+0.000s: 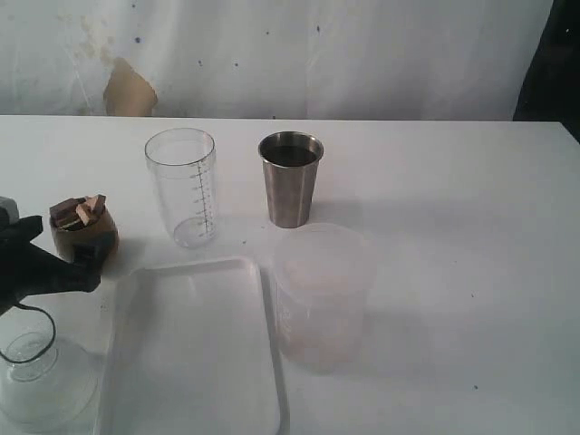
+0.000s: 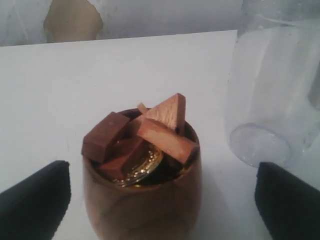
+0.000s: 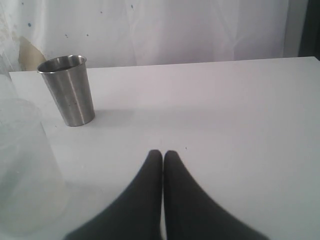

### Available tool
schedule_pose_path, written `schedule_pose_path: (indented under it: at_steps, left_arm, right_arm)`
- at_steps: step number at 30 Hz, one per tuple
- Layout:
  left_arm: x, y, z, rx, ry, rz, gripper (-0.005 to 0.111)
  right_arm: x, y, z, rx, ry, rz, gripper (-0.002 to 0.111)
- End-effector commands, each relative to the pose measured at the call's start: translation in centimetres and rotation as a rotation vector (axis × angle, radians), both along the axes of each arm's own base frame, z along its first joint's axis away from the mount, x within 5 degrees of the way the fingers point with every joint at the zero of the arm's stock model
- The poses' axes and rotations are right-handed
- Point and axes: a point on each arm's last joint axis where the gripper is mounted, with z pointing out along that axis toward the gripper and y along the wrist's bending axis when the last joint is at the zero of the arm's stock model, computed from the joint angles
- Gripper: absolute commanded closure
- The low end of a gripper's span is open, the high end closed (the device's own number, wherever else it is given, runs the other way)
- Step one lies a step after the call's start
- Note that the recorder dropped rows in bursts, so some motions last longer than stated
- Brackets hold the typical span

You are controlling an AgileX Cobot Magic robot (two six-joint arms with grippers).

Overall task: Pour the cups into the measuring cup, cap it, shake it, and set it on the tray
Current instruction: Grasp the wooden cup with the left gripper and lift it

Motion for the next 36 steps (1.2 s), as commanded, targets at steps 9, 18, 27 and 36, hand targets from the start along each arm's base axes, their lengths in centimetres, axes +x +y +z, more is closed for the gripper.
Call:
schedule_pose_path:
  at_steps: [9,18,27,36]
  left_arm:
    - [3.2,-0.2,-2.0,-0.015,-0.010,0.007,0.012]
    - [4.2,-0.2,-2.9,-0.009,0.009,0.007,0.012]
    - [4.5,0.4,-2.9,-0.023,0.011,0.085,0.025]
    - [4.3,0.6,-2.1,0.013,0.010,0.101,0.107]
  right_arm:
    - [0.0,0.0,-0.2,0.006,0.000,0.006,0.108]
    - [0.0,0.0,-0.2,0.006,0.000,0.006,0.108]
    - [0.0,0.0,-0.2,0.006,0.000,0.006,0.108]
    - [0.0,0.0,-0.2,0.006,0.000,0.006,0.108]
